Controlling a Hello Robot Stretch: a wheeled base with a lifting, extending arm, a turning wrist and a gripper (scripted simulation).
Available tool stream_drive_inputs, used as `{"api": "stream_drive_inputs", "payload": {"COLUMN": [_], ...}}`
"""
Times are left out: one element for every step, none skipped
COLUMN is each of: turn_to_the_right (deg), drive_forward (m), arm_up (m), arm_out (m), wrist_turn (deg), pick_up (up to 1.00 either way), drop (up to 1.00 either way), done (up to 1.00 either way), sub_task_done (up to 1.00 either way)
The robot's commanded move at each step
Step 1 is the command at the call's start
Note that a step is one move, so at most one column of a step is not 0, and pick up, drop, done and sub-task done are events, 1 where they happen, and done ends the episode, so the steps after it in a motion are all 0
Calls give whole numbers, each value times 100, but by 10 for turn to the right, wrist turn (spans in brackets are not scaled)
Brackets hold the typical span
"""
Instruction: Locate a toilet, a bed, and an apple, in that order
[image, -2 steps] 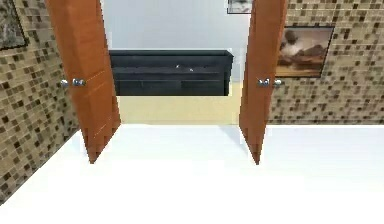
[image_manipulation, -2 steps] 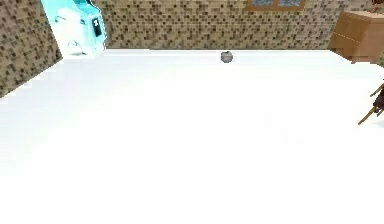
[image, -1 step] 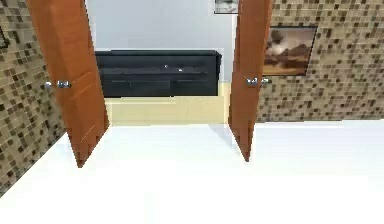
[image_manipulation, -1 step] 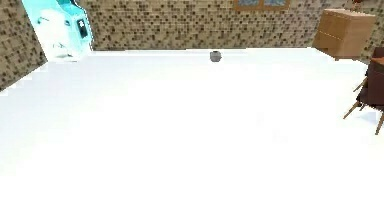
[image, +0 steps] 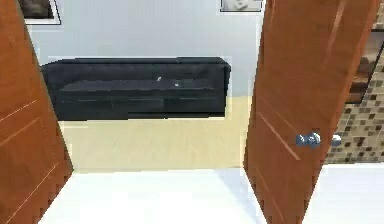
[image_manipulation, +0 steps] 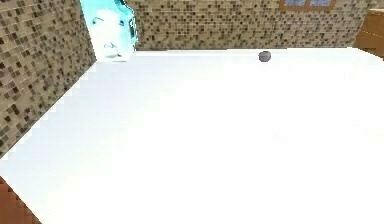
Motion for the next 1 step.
{"api": "stream_drive_inputs", "payload": {"turn_to_the_right": [0], "drive_forward": [100], "arm_up": [0], "arm_out": [0], "wrist_turn": [0], "pick_up": [0], "drop": [0], "done": [0], "sub_task_done": [0]}}
